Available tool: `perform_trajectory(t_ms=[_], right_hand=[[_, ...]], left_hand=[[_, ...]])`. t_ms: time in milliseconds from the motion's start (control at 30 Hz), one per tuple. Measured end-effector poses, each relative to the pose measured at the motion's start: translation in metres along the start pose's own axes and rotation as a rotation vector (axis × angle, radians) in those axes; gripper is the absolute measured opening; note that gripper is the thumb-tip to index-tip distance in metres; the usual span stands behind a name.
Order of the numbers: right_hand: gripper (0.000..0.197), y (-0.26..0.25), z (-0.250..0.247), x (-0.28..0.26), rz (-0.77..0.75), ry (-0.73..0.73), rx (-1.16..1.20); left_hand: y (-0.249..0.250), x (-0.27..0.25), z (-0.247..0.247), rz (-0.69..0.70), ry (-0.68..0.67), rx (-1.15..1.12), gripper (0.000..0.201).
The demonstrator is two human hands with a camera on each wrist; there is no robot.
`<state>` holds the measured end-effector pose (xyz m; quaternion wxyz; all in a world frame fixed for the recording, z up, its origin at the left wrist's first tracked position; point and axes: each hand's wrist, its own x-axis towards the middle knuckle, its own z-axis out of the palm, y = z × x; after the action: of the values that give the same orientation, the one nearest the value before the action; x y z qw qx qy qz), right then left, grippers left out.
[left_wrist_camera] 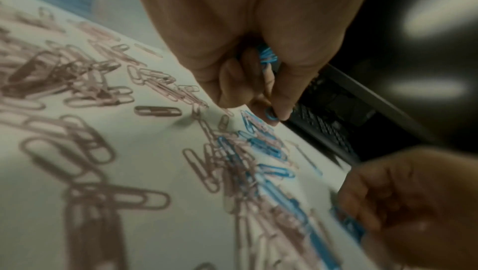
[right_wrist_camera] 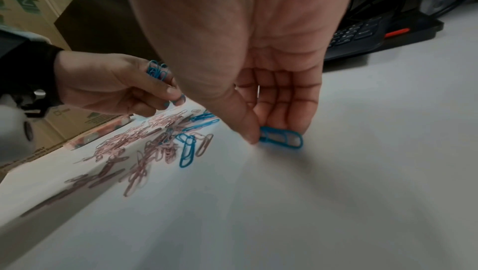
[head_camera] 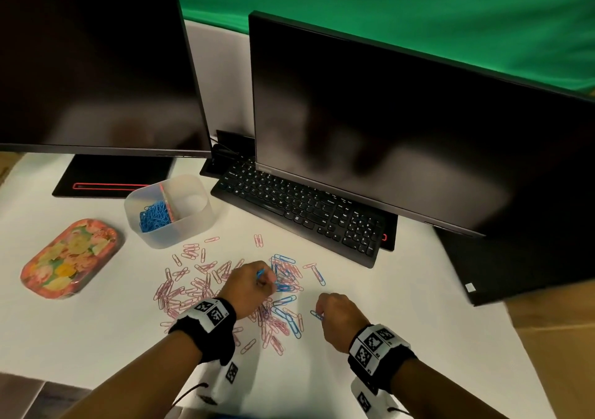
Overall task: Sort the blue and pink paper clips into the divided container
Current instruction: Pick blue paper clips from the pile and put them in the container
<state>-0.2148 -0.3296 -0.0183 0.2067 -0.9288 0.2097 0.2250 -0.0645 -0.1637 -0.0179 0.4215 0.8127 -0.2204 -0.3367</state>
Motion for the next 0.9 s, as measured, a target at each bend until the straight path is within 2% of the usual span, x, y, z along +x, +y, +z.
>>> perform_trajectory(t_ms=[100, 200, 300, 367, 433, 567, 667, 767, 900], right_hand=[[0.025, 0.001, 0.003, 0.0, 0.014, -0.023, 0.034], [0.022, -0.001, 0.0, 0.001, 0.038, -0.023, 0.1], [0.015, -0.017, -0.02, 0.006, 0.057, 0.058, 0.433], [0.022, -0.039, -0.042, 0.012, 0.0, 0.083, 0.717], [0.024, -0.065, -0.062, 0.017, -0.065, 0.106, 0.868], [0.028, -0.11, -0.078, 0.026, -0.146, 0.086, 0.848], [0.027, -0.121, -0.081, 0.031, -0.163, 0.1, 0.941], [0.024, -0.097, -0.085, 0.035, -0.119, 0.231, 1.016], [0.017, -0.032, -0.063, 0.026, -0.041, 0.23, 0.794]], left_hand=[[0.005, 0.0, -0.005, -0.145, -0.054, -0.302, 0.025], [0.009, -0.002, -0.009, -0.288, -0.077, -0.785, 0.026], [0.012, -0.005, -0.015, -0.365, -0.085, -1.124, 0.019], [0.012, -0.007, -0.016, -0.391, -0.072, -1.256, 0.014], [0.013, -0.009, -0.013, -0.416, -0.047, -1.323, 0.026], [0.016, -0.011, -0.011, -0.391, -0.105, -1.396, 0.053], [0.025, -0.013, -0.021, -0.365, -0.101, -1.42, 0.056], [0.029, -0.018, -0.047, -0.386, 0.039, -1.423, 0.045], [0.02, -0.023, -0.105, -0.303, 0.221, -1.413, 0.043]])
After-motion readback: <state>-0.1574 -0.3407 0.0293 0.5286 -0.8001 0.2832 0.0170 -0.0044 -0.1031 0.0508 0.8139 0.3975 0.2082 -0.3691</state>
